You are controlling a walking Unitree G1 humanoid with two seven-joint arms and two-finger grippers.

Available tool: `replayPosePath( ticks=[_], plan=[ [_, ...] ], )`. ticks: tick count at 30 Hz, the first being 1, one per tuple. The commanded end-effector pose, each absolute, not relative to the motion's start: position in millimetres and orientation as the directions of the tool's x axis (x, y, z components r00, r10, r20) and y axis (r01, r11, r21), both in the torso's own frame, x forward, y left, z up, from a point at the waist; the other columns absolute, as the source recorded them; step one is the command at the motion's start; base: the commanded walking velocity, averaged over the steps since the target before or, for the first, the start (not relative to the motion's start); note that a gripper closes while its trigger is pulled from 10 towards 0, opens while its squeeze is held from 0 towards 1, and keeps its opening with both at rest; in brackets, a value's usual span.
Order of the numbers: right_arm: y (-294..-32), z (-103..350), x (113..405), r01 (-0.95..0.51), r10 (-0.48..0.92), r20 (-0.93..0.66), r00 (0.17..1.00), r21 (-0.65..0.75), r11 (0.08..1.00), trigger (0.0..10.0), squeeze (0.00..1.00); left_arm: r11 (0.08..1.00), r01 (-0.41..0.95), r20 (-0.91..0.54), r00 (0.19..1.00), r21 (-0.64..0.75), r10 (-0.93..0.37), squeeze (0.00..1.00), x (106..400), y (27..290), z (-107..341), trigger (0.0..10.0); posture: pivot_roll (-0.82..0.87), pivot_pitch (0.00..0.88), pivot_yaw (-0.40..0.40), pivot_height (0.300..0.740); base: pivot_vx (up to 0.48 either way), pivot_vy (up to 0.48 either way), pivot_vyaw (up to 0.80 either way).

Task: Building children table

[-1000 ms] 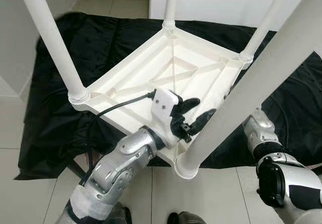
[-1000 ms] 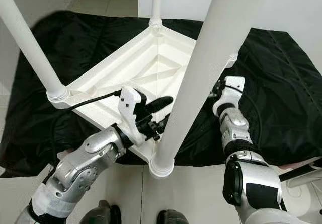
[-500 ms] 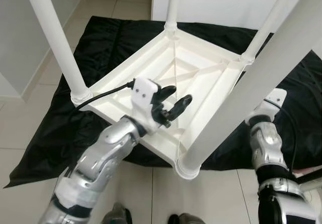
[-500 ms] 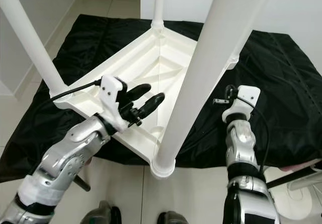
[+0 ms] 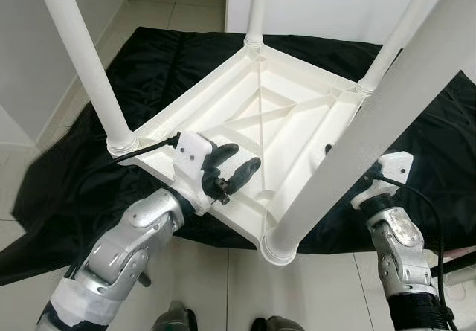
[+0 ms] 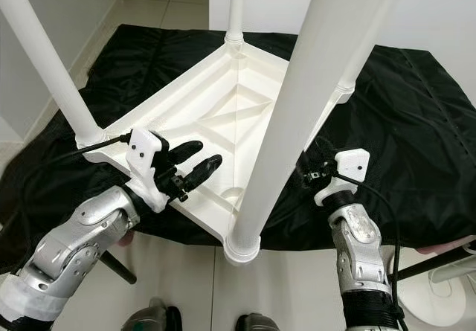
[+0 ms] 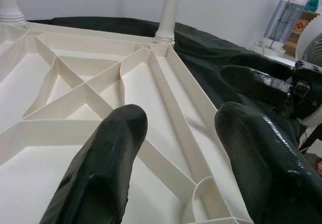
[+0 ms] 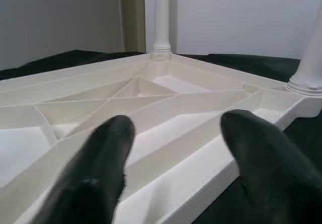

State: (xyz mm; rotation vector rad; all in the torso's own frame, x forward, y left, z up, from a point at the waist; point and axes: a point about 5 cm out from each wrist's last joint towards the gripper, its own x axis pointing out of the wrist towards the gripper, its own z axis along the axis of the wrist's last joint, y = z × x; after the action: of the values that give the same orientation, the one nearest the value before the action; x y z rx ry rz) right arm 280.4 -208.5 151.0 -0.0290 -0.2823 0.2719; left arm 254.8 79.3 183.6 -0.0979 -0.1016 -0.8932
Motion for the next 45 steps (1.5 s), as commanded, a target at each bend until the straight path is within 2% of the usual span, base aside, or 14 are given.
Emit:
replayPosePath(
  ticks=[1,3,4,5,6,7,11,15,20,22,28,35,42,45],
  plan=[
    [-210,150,277,-0.273,0.277,0.260,0.925,-0.053,0.961,10.0,1.00,0.323,0.946,0.131,0.320,0.006,-0.938,0.00,237,70,185,10.0,0.01,0.062,0.007,0.740,0.000,0.000,0.00],
    [-209,151,275,-0.284,0.288,0.256,0.923,-0.051,0.957,10.0,1.00,0.319,0.948,0.127,0.316,0.004,-0.940,0.00,236,70,185,10.0,0.01,0.062,0.007,0.740,0.000,0.000,0.00],
    [-210,152,270,-0.404,0.413,0.209,0.887,-0.084,0.911,10.0,1.00,0.288,0.957,0.080,0.285,0.037,-0.955,0.00,233,70,180,10.0,0.00,0.065,0.018,0.740,0.000,0.000,0.00],
    [-210,152,270,-0.404,0.413,0.209,0.887,-0.084,0.911,10.0,1.00,0.288,0.957,0.080,0.285,0.037,-0.955,0.00,233,70,180,10.0,0.00,0.065,0.018,0.740,0.000,0.000,0.00],
    [-213,155,265,-0.506,0.520,0.162,0.838,-0.122,0.854,10.0,0.00,0.257,0.964,0.016,0.257,0.074,-0.966,0.00,232,70,172,10.0,0.00,0.063,0.023,0.740,0.000,0.000,0.00],
    [-216,158,262,-0.585,0.600,0.118,0.792,-0.137,0.799,10.0,0.00,0.226,0.967,-0.042,0.232,0.114,-0.972,0.00,231,69,164,10.0,0.00,0.061,0.024,0.740,0.000,0.000,0.00],
    [-219,162,259,-0.646,0.659,0.079,0.748,-0.142,0.750,10.0,0.00,0.197,0.969,-0.100,0.213,0.150,-0.972,0.00,232,68,156,10.0,0.00,0.060,0.023,0.740,0.000,0.000,0.00],
    [-225,170,256,-0.700,0.719,0.031,0.695,-0.203,0.685,10.0,0.00,0.156,0.953,-0.214,0.214,0.259,-0.953,0.00,235,63,139,10.0,0.00,0.055,0.028,0.740,0.000,0.000,0.00],
    [-215,166,233,-0.824,0.830,-0.068,0.554,-0.189,0.535,10.0,0.00,0.138,0.938,-0.287,0.234,0.318,-0.929,0.00,238,63,126,10.0,-0.01,0.055,0.040,0.740,0.000,0.000,0.00],
    [-215,166,233,-0.824,0.830,-0.068,0.554,-0.189,0.535,10.0,0.00,0.138,0.938,-0.287,0.234,0.318,-0.929,0.00,238,63,126,10.0,-0.01,0.055,0.040,0.740,0.000,0.000,0.00],
    [-206,164,220,-0.884,0.882,-0.118,0.456,-0.173,0.434,10.0,0.00,0.125,0.926,-0.322,0.247,0.356,-0.914,0.00,242,63,121,10.0,-0.02,0.055,0.050,0.740,0.000,0.000,0.00],
    [-198,164,201,-0.969,0.946,-0.214,0.242,-0.102,0.225,10.0,0.00,0.121,0.903,-0.329,0.271,0.412,-0.904,0.00,258,61,120,10.0,-0.04,0.054,0.061,0.740,0.000,0.000,0.00],
    [-198,163,193,-0.984,0.952,-0.249,0.176,-0.080,0.161,10.0,0.00,0.109,0.897,-0.330,0.267,0.428,-0.905,0.00,263,64,121,10.0,-0.04,0.054,0.063,0.740,0.000,0.000,0.00],
    [-193,161,194,-0.982,0.954,-0.237,0.183,-0.093,0.165,10.0,0.00,0.110,0.893,-0.329,0.272,0.436,-0.904,0.00,264,65,122,10.0,-0.04,0.053,0.065,0.740,0.000,0.000,0.00]
  ],
)
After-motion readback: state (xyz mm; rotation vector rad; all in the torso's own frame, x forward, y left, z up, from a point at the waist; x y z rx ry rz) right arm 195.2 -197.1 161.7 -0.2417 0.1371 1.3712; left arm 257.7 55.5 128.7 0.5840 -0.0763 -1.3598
